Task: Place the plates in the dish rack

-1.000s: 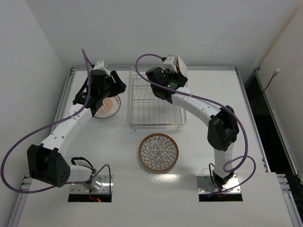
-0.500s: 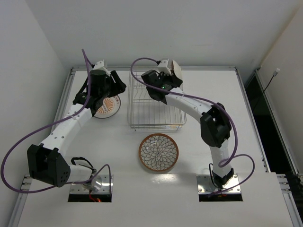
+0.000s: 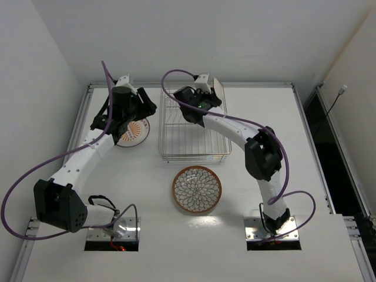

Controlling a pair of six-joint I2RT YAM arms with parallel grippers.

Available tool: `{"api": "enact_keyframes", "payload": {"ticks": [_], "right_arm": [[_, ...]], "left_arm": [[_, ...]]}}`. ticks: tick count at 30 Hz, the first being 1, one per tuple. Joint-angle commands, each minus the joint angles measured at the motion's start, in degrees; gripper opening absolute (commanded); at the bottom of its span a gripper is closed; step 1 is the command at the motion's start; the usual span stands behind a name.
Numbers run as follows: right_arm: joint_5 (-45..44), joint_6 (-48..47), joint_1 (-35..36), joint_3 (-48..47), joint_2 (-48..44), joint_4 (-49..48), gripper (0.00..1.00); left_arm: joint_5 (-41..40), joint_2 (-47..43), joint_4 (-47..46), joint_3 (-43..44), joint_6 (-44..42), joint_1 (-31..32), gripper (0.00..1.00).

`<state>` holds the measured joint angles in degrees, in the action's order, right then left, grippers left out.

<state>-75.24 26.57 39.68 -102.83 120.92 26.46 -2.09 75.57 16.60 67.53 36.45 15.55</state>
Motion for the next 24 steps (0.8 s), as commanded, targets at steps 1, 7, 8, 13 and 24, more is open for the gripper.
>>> {"api": "enact_keyframes", "payload": {"ticks": [1, 7, 8, 13, 24], "right_arm": [[3.1, 5.3, -1.0, -2.0, -0.3, 2.5, 0.16], [3.7, 7.4, -1.5, -2.0, -1.4, 5.0, 0.29], [4.4, 8.0, -1.5, -2.0, -1.4, 5.6, 0.30], [5.7, 9.9, -1.5, 0.3, -3.5, 7.2, 0.39], [11.2, 11.6, -1.0, 7.1, -16.1, 8.6, 0.70]], "left_arm": [[0.5, -1.8, -1.9, 0.3, -0.6, -0.3, 0.54], [0.5, -1.8, -1.9, 0.3, -0.6, -0.3, 0.54], [0.5, -1.8, -1.9, 0.3, -0.6, -0.3, 0.54], [0.5, -1.8, -1.9, 0.3, -0.6, -0.3, 0.54], [-0.6, -1.3, -2.4, -0.2, -0.6, -0.3, 0.54]]}}
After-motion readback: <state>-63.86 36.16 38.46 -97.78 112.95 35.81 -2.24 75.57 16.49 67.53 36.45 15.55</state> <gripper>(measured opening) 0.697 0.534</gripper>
